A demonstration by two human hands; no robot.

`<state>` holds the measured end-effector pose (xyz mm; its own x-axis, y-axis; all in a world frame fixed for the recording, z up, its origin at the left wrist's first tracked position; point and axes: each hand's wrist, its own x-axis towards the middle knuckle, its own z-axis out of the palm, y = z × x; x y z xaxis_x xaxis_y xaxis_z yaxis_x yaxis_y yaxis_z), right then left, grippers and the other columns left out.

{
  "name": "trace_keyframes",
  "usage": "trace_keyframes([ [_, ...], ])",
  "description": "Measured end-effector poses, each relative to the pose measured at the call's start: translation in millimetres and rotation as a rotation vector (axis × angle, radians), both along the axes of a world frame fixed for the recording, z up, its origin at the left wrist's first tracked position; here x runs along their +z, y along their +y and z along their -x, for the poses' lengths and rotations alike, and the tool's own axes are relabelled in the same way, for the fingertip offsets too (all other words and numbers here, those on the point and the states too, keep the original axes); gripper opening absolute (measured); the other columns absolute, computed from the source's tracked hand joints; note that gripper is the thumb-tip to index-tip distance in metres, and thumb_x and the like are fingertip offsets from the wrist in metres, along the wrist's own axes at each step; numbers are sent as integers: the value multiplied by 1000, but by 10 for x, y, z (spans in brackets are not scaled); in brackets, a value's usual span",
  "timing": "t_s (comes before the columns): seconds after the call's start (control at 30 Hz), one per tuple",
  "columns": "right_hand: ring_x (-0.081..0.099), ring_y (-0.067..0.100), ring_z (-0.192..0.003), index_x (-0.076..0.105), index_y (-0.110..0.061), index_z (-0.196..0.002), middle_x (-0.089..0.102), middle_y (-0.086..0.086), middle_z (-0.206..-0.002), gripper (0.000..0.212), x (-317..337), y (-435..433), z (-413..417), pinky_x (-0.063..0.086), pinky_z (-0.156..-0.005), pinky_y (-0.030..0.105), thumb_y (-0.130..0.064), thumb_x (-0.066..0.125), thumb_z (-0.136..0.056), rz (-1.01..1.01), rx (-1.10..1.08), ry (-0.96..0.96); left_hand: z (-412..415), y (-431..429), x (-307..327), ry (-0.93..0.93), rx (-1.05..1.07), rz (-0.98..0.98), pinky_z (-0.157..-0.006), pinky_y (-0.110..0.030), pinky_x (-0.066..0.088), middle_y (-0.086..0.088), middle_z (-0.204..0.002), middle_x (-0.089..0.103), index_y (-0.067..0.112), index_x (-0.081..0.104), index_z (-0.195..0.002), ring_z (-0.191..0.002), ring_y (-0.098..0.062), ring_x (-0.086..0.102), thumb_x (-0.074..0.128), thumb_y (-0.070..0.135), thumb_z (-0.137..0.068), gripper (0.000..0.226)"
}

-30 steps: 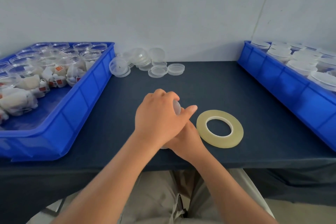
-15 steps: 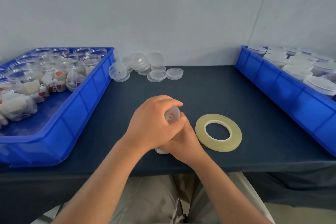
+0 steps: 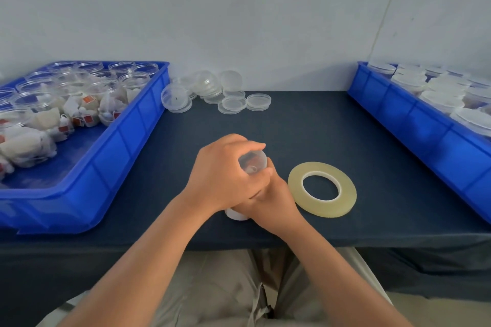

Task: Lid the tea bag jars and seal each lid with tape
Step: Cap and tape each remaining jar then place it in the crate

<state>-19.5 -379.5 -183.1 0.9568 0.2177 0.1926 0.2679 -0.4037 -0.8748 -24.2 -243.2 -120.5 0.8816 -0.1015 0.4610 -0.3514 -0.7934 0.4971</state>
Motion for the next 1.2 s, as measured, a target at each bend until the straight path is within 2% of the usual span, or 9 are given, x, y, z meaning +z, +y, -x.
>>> trace_keyframes([
  [0.1,71,8,-107,46,-27,-137,67,-13,-120,85,62,-7,11,62,-88,42,-56,82,-66,0,24,40,-17,8,1,8,-24,-4,-88,-4,37,20,-119,68,39,74,-126,-112,1,59,76,54,-84,45],
  [0.2,64,1,-120,33,-33,-151,58,-25,-133,102,127,-120,35,57,-96,29,-54,92,-70,64,163,72,27,47,-33,11,-37,19,-97,-14,44,24,-129,65,42,72,-130,-121,4,56,69,59,-81,52],
  [0.27,38,-4,-148,20,-41,-162,37,-33,-158,114,177,-321,37,42,-114,25,-65,88,-74,257,223,-11,43,83,-52,13,-46,2,-100,-18,45,24,-138,63,45,71,-132,-130,6,51,67,63,-81,55],
  [0.37,3,7,-163,12,-29,-170,8,-15,-177,116,181,-808,5,17,-130,33,-82,67,-83,743,55,-104,27,95,-74,22,-50,-20,-100,-12,33,24,-147,58,48,68,-134,-138,6,44,66,76,-77,64],
  [0.53,56,12,-130,56,-27,-142,51,-14,-151,59,152,-1277,138,49,-101,30,-70,44,-102,1061,-31,-50,-1,96,-90,-5,-95,-5,-102,-8,28,28,-145,58,45,70,-134,-136,7,46,60,86,-73,74],
  [0.7,62,13,-82,58,-28,-103,65,-8,-96,43,294,-1286,229,56,-76,37,-68,43,-101,967,-80,-48,-4,104,-98,-146,-191,-28,-113,-34,44,16,-134,69,32,80,-121,-130,-6,53,66,75,-81,60],
  [0.83,58,21,-69,49,-27,-95,62,0,-79,36,446,-1238,357,42,-59,34,-62,44,-101,685,-106,20,63,117,-10,-363,-129,-295,-125,-54,32,3,-138,67,27,79,-122,-136,-22,56,65,75,-85,62],
  [1.07,41,15,-58,49,-20,-90,54,4,-74,37,681,-1065,613,31,-54,30,-56,51,-98,279,-19,-138,421,-212,65,-302,-145,-91,-128,-32,28,15,-118,72,24,76,-120,-118,-3,61,64,57,-98,42],
  [1.2,37,10,-56,48,-18,-89,51,6,-74,46,678,-996,668,32,-52,28,-64,47,-93,172,-6,-169,567,-317,69,-256,-68,120,-115,-10,33,19,-105,74,24,79,-110,-101,-2,68,62,48,-100,32],
])
